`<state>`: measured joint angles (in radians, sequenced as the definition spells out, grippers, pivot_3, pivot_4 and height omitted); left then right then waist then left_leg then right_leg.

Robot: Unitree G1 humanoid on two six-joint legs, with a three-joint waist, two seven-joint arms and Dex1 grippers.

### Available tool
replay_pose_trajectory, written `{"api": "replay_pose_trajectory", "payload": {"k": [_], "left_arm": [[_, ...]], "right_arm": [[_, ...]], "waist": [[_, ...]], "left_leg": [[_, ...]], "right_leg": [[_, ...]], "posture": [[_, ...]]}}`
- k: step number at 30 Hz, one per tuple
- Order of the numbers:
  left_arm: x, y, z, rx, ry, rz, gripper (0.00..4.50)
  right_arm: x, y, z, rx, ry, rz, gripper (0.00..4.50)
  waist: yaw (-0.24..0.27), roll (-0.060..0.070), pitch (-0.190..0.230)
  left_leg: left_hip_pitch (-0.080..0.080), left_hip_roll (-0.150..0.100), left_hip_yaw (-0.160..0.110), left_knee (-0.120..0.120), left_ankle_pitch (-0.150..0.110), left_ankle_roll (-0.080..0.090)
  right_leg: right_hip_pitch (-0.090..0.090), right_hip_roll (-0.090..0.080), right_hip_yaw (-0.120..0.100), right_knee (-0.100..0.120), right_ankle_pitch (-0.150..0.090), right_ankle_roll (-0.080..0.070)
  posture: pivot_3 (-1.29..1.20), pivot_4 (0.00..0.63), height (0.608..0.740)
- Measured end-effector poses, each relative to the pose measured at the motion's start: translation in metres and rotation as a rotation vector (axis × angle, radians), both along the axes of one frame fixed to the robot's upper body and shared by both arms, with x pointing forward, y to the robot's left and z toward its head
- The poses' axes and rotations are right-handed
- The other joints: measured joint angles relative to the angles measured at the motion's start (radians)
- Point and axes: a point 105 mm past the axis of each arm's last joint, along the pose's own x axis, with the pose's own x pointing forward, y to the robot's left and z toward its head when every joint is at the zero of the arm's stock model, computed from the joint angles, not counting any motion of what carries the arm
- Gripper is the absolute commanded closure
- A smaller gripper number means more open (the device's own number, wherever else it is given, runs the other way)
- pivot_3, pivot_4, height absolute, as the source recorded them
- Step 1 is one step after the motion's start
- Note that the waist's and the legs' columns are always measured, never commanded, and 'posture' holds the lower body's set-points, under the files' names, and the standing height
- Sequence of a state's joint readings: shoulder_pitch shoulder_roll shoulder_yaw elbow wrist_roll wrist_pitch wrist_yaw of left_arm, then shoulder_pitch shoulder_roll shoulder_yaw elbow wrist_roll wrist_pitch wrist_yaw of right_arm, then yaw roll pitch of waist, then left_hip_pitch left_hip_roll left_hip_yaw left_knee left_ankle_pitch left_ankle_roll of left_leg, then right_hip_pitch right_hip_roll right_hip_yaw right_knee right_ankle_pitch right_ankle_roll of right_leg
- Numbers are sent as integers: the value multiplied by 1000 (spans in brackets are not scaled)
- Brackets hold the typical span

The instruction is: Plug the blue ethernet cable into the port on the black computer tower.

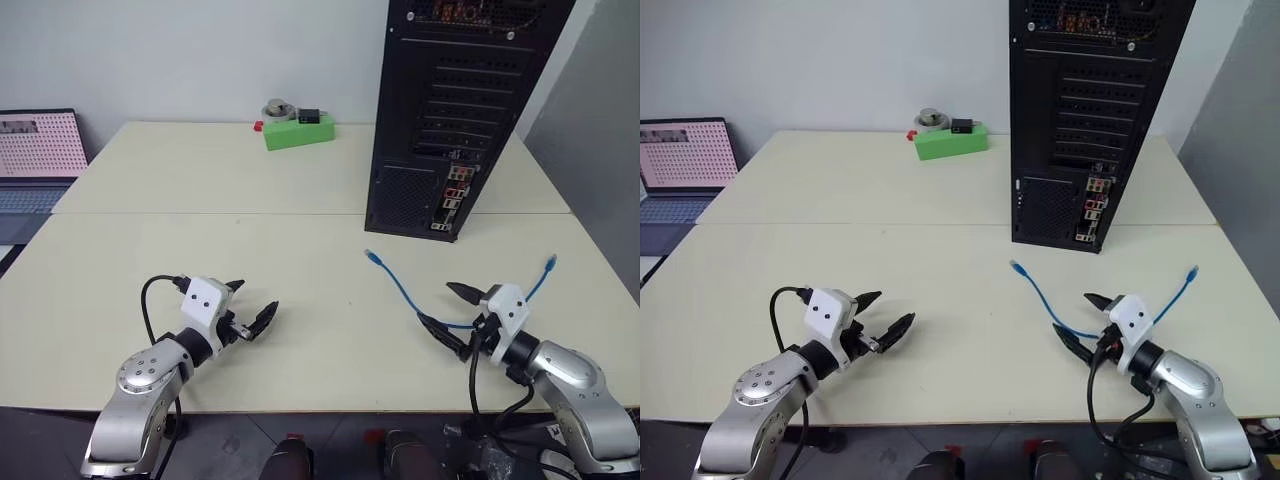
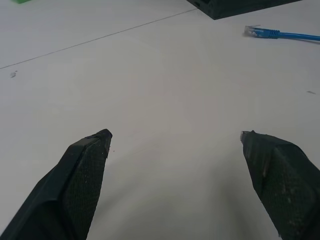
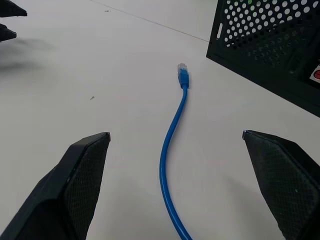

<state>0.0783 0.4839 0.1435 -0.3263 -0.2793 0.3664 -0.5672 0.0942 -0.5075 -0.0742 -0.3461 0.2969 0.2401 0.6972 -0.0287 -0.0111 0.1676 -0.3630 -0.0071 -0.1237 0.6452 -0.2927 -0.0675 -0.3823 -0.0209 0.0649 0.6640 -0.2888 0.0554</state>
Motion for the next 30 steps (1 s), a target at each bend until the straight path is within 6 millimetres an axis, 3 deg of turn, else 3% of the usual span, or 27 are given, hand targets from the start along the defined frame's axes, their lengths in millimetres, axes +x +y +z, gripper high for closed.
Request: {"api": "replay_pose_trajectory", "payload": {"k": [13, 21, 30], "left_arm": [[-2, 0, -2, 19, 5, -14, 98], [-4, -12, -6, 39, 16, -84, 98], [3, -32, 17, 39, -56, -234, 98]], "right_arm": [[-2, -1, -3, -3, 10, -5, 0], [-3, 4, -4, 0, 28, -8, 0], [2, 13, -3, 25, 69, -32, 0]], "waist": [[0, 0, 0], [0, 0, 0], [0, 0, 0]], "left_leg": [[0, 0, 0, 0, 0, 0], [0, 0, 0, 0, 0, 0], [0, 0, 0, 0, 0, 0]], "right_leg": [[0, 0, 0, 0, 0, 0], [0, 0, 0, 0, 0, 0], [0, 0, 0, 0, 0, 0]], "posture": [[0, 150, 740], [0, 150, 740], [0, 150, 740]]}}
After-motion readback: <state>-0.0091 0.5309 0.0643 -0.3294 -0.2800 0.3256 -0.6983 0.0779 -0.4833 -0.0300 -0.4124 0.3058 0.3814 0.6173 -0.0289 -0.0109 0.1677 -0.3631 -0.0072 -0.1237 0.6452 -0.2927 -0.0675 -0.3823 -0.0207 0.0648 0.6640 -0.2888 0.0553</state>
